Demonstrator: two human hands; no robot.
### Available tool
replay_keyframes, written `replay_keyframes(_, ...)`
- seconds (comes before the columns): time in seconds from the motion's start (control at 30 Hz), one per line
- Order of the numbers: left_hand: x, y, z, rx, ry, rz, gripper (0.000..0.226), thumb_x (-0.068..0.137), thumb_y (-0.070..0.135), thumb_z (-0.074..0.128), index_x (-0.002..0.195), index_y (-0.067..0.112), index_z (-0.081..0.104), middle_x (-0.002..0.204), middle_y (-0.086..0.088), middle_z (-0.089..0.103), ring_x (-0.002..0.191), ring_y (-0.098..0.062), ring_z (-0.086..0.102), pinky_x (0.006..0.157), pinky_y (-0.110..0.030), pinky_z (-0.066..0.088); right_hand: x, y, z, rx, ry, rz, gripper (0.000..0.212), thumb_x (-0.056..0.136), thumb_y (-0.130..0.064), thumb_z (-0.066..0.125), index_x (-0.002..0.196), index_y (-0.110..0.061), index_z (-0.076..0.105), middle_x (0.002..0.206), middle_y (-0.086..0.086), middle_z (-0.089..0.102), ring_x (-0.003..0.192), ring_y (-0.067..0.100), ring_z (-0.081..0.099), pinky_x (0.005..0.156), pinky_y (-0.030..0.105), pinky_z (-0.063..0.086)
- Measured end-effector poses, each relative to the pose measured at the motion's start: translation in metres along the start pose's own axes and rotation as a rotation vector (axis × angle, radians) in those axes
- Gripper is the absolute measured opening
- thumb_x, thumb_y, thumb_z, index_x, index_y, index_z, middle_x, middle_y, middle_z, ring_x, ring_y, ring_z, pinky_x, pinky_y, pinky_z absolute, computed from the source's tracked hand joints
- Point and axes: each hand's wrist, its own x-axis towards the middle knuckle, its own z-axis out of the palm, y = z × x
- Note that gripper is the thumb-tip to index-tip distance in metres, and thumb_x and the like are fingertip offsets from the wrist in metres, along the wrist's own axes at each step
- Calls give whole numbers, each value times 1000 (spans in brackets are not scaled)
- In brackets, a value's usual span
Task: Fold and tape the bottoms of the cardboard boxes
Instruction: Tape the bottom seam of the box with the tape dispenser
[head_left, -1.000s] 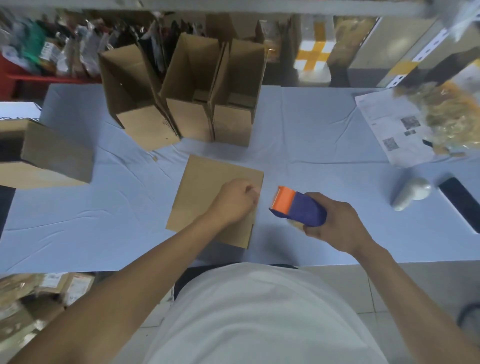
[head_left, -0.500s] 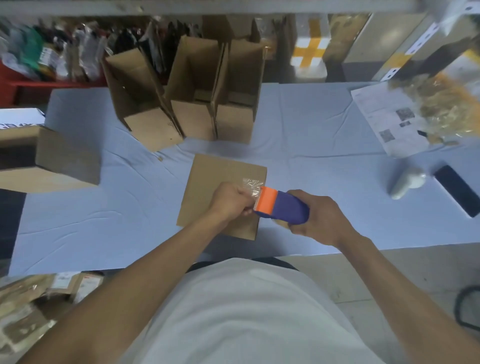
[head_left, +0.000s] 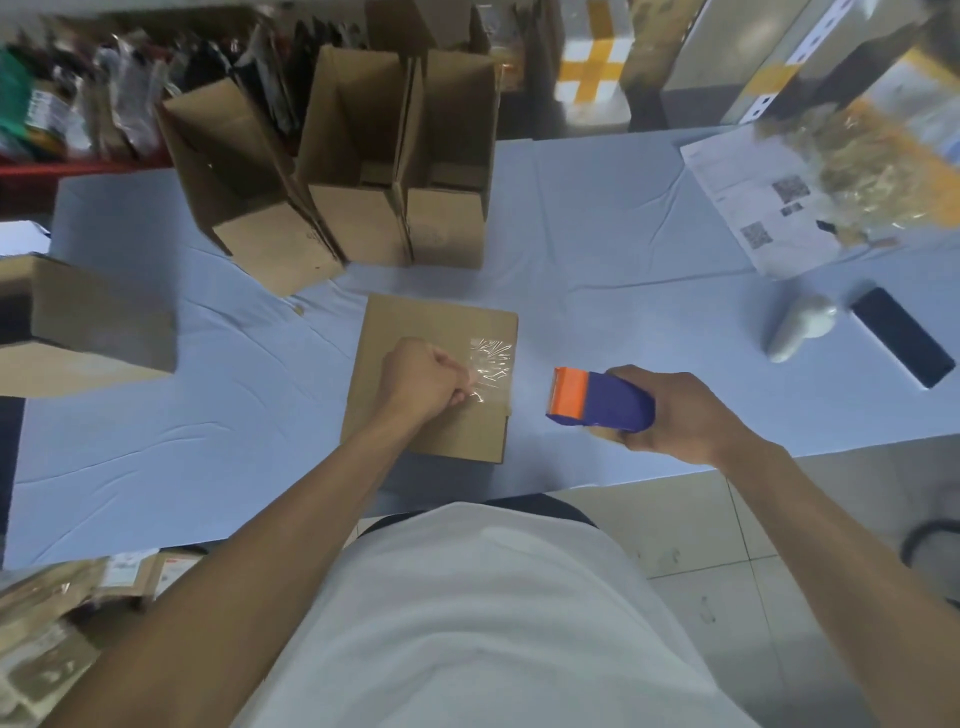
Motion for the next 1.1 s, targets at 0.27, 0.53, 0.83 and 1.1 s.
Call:
replay_keyframes(0.27, 3, 6, 9, 388, -52, 97, 10, 64, 12, 73, 57, 5, 71, 54, -8, 67, 52, -15, 65, 64, -36, 60, 17, 11, 5, -137, -68, 27, 58, 69, -27, 81, 120, -39, 56, 85, -19, 64, 76, 9, 62, 59, 14, 40)
replay_keyframes(0.53, -1, 31, 3, 968, -17, 251, 30, 81, 38, 71, 77, 18, 48, 75, 1, 49, 79, -25, 54, 63, -30, 38, 37, -1, 20, -239, -125, 10, 58, 68, -26, 78, 120, -33, 54, 90, -11, 65, 76, 16, 57, 55, 15, 33)
replay_keyframes(0.83, 11, 13, 20, 939, -453, 480, 35, 94, 30, 48, 126, 21, 58, 137, -9, 39, 126, -31, 35, 98, -42, 36, 60, -36, 28, -380, -209, 137, 34, 65, -30, 72, 94, -27, 53, 78, -6, 57, 73, 20, 56, 58, 25, 41)
replay_keyframes(1.1, 0, 15, 40, 1095, -360, 450, 46, 80, 35, 40, 118, 19, 60, 138, -11, 33, 124, -33, 31, 89, -42, 33, 65, -27, 28, -354, 81, 306, 56, 73, -68, 66, 103, -23, 49, 86, -1, 59, 74, 23, 57, 57, 28, 38)
